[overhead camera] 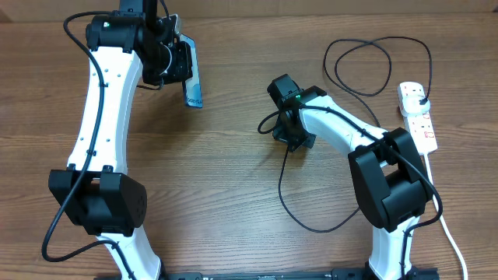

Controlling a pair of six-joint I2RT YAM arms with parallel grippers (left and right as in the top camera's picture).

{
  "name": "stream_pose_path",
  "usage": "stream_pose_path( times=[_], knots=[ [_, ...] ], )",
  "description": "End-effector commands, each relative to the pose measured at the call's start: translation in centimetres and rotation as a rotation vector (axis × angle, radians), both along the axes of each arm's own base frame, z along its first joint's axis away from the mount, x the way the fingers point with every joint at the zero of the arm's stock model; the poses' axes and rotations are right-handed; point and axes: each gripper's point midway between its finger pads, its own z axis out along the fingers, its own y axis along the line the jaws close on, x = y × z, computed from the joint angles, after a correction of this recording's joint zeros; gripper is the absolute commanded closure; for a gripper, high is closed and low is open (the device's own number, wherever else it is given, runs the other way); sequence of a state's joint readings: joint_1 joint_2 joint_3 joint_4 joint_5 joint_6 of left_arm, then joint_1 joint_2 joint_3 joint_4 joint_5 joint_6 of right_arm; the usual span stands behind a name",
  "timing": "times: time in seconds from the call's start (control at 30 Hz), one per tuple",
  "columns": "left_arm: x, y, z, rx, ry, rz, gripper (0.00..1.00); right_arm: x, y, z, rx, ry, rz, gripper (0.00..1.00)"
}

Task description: Plug charger to phone and switch on socket

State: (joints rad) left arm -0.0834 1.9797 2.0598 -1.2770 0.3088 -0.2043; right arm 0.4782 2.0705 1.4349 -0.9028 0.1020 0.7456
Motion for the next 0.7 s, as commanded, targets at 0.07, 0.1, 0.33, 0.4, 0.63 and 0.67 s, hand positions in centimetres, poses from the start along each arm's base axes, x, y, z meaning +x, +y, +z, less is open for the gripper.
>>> stream_pose_path(
  times=[0.07,0.1,0.33,0.4,0.63,0.67],
  knots=[
    [0.3,-2.4,1.7,-0.119,-0.058,-0.091,0.96,2.7,1.4,3.9,0.038,-0.082,0.074,0.96],
    [0.3,-3.3,2.3,-0.165,-0.084,-0.147,0.96,3.2,1.9,5.1,0.06,-0.103,0.104,0.96],
    [-0.9,-9.1,8.2,-0.542,-0.276,-0.477,0.96,3.5,7.2,19.1,0.383,-0.342,0.362,0.96],
    [-0.8,-9.7,9.9,-0.621,-0.333,-0.525,0.96,2.5,7.4,21.8,0.421,-0.387,0.398,0.96],
    [0.1,-9.3,13.0,-0.741,-0.422,-0.549,0.96,-1.3,7.3,26.6,0.45,-0.446,0.473,0.96],
    [0.2,-9.1,13.8,-0.772,-0.438,-0.557,0.96,-2.0,7.8,27.1,0.454,-0.452,0.5,0.96]
  ],
)
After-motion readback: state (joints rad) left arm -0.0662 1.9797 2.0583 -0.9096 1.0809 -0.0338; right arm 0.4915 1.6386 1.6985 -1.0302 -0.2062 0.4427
